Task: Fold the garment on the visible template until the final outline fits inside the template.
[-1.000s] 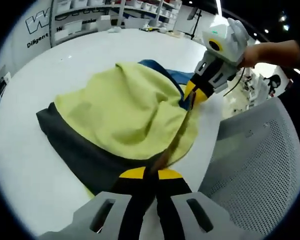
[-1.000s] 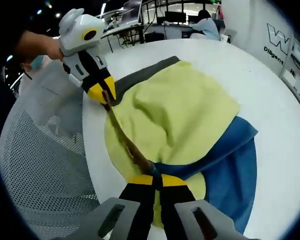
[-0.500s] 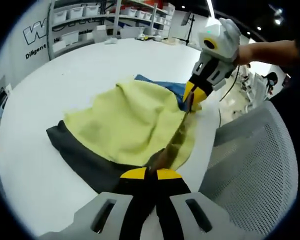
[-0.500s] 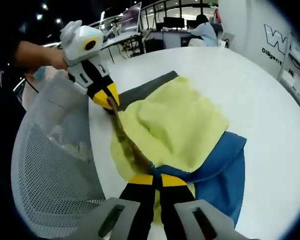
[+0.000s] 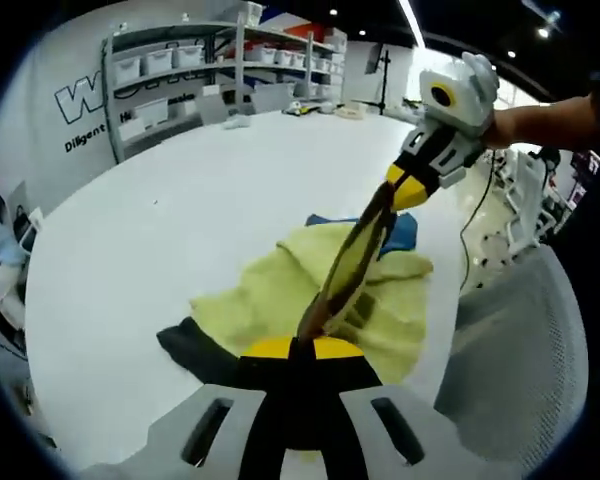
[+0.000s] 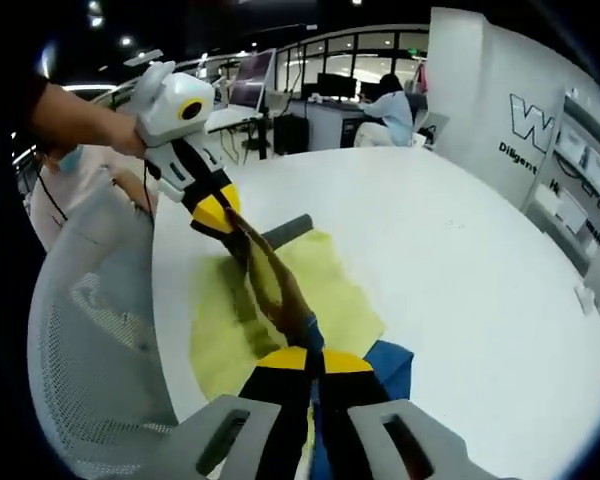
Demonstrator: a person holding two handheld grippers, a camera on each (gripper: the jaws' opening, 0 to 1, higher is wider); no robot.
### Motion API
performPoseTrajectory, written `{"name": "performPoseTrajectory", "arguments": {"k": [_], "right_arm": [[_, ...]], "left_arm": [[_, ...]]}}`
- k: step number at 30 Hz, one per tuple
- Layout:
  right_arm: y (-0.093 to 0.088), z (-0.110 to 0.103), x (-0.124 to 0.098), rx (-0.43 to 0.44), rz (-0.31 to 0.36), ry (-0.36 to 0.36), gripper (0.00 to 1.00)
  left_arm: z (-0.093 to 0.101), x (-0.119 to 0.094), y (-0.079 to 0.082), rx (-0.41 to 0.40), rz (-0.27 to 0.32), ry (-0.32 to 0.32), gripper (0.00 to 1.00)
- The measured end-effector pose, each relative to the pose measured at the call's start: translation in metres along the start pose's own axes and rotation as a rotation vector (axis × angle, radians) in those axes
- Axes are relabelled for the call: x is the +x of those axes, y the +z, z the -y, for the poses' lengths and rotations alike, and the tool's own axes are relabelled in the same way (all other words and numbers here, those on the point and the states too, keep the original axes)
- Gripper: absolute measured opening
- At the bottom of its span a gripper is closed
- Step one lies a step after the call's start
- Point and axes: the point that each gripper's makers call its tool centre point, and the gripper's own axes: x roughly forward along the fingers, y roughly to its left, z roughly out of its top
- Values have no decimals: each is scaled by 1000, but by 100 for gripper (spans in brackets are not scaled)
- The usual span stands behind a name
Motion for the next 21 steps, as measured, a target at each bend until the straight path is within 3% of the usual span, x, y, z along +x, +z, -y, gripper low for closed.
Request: {"name": "performPoseTrajectory", "arguments": {"k": [6,17,21], "right_arm": [[21,29,-1,39,35,-55,0],[59,76,-5,11,88,-160,0],[69,89,-6,-29,103,-179,0]], "left_arm": [[-19,0,29,22,26,22,3],[-47,4,70,91,46,59,3],[-59,3,87,75,67,71,3]]}}
